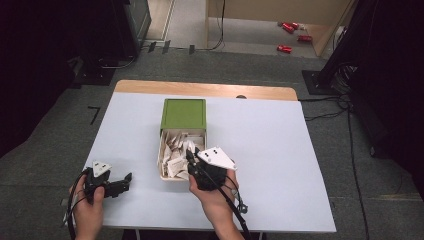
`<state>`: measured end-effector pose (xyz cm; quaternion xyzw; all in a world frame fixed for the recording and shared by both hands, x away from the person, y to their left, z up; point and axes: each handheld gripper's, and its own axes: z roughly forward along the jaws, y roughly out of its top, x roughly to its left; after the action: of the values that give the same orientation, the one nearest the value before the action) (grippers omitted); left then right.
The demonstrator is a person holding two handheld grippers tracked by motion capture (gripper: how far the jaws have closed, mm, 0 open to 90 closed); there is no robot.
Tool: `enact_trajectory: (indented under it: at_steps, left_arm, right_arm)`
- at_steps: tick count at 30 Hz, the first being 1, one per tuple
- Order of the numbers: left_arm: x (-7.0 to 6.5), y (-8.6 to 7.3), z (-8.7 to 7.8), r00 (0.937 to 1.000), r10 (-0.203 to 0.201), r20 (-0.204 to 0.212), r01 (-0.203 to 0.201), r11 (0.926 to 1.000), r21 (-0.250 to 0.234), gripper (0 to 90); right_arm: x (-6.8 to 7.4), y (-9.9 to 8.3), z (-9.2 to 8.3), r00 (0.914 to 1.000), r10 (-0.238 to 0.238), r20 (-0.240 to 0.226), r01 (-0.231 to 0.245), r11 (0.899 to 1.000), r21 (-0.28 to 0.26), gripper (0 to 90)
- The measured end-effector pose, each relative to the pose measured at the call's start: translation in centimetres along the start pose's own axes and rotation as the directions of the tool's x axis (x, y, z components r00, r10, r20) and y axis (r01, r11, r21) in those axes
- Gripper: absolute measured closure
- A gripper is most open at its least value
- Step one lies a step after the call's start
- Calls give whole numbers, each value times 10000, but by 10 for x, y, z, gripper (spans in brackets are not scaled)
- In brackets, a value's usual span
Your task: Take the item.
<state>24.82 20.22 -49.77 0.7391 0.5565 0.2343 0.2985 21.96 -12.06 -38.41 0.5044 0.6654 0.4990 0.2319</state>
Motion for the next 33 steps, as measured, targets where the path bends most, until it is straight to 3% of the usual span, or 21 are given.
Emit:
enact_trajectory:
  at_steps: [15,33]
  left_arm:
    - [0,0,0,10000,-5,-6,5,10000,-12,107]
    - [0,0,0,10000,1,-12,-1,10000,-18,107]
  right_arm:
    - [-29,2,-13,9977,325,599,-311,9992,-239,759]
    - [-61,-6,-21,9890,709,1295,-678,9973,-289,759]
